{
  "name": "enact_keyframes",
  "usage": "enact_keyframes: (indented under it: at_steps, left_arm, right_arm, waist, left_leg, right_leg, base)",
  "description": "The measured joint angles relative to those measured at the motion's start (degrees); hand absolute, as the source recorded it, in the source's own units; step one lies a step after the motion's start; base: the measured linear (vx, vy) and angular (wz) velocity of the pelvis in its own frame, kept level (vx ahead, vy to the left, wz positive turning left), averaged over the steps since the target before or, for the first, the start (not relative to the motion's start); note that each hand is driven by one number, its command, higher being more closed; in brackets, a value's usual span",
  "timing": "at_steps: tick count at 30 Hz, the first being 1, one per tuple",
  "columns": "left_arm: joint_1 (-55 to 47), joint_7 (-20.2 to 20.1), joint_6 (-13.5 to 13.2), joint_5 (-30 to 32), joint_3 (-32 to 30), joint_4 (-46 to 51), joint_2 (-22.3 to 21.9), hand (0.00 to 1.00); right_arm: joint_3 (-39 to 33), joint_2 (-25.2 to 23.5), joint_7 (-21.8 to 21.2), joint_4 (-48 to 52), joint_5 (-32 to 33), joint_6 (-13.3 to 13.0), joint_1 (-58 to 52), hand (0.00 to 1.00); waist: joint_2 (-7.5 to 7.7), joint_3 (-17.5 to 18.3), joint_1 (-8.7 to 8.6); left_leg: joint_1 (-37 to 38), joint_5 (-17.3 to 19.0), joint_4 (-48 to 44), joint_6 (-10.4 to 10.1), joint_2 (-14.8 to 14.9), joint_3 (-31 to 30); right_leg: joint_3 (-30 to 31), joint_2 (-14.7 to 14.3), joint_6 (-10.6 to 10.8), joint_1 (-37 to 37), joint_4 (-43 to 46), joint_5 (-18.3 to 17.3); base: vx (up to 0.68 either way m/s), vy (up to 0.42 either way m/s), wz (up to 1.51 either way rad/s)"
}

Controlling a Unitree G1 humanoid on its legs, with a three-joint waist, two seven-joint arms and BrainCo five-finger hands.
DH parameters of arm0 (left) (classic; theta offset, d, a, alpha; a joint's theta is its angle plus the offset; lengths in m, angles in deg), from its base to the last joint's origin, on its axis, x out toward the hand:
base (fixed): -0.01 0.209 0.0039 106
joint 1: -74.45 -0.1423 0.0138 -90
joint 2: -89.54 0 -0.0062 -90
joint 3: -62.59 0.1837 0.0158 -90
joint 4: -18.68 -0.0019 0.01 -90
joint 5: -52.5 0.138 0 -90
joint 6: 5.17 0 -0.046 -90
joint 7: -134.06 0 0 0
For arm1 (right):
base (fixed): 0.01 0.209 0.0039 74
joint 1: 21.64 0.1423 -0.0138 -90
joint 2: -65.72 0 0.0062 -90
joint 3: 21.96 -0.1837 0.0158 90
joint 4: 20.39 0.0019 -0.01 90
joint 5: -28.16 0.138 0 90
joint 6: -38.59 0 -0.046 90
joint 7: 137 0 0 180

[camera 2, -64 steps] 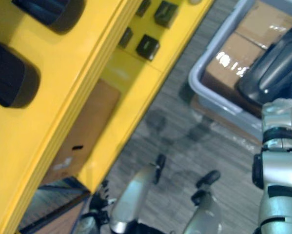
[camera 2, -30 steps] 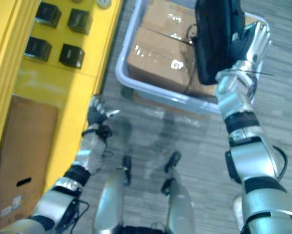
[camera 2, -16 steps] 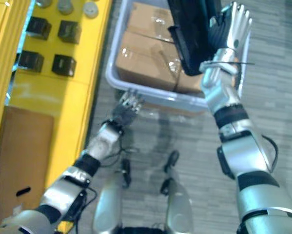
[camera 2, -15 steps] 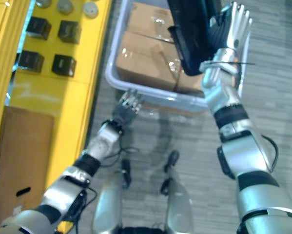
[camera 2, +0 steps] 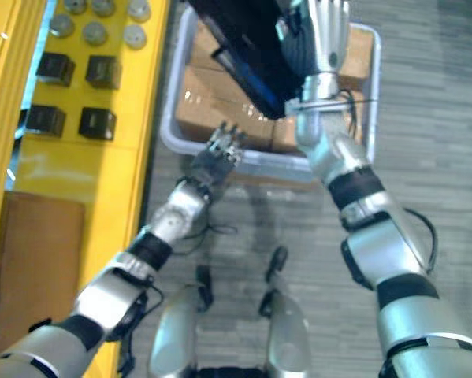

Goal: Walk over and take plastic housings, then place them on the shelf

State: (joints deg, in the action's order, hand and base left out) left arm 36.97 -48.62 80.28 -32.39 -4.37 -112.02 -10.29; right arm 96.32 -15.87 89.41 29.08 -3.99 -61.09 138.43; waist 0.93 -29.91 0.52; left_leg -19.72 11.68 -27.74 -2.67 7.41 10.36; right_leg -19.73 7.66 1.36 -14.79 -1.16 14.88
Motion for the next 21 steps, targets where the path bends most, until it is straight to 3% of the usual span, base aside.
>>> enact_keyframes:
  at_steps: [4, 10, 17, 18, 21]
  left_arm:
    - [1.4, 2.4, -3.8, 0.3, 0.8, 0.0, -1.8, 0.0]
    - [2.3, 3.1, -9.3, -0.2, 1.0, 0.0, -3.0, 0.0]
    - [2.3, 2.5, -20.1, -4.9, 1.8, -2.1, -5.2, 0.0]
    - [2.2, 2.5, -22.1, -5.2, 1.8, -2.2, -5.3, 1.0]
    - [2.2, 2.5, -25.3, -5.3, 1.6, -2.2, -5.3, 1.0]
  right_arm:
    - [0.4, -2.3, 0.0, 2.2, -0.7, -1.8, -2.5, 1.0]
    - [2.3, -4.1, -1.6, 6.6, -0.7, -3.3, -5.1, 1.0]
    - [1.9, -5.0, -2.7, 11.2, 0.9, -5.6, -9.4, 1.0]
    - [1.7, -5.6, -2.7, 11.7, 1.2, -6.1, -10.4, 1.0]
    - [0.9, -6.5, -2.6, 13.4, 2.2, -7.0, -12.1, 1.0]
  waist:
    - [0.0, 0.0, -0.04]
    - [0.01, 0.0, -1.35]
    - [0.31, 0.2, -2.0]
    - [0.76, 0.3, -2.25]
    - [1.44, 0.6, -2.51]
  left_leg:
    - [0.8, 0.0, 0.1, 0.0, 0.1, 1.3]
    - [0.9, 0.3, 0.0, -0.4, 0.9, 1.6]
    - [1.9, 0.8, 0.2, -0.5, 1.2, 2.7]
    - [1.9, 0.8, 0.2, -0.5, 1.2, 2.7]
    - [2.2, 0.8, 0.3, -0.5, 1.4, 2.8]
  right_leg:
    - [0.8, -0.1, 0.1, 0.4, -0.7, 0.4]
    - [1.2, -0.7, 0.1, 0.4, -0.9, 0.5]
    - [2.6, -0.9, 0.1, 0.5, -1.0, 0.5]
    - [2.6, -1.0, 0.1, 0.6, -1.1, 0.5]
    - [2.7, -1.0, 0.1, 0.8, -1.1, 0.5]
  base:
    - [-0.04, 0.08, -0.08]
    - [-0.01, 0.075, -0.06]
    - [-0.02, 0.08, -0.09]
    - [-0.02, 0.064, 0.01]
    - [-0.03, 0.072, -0.01]
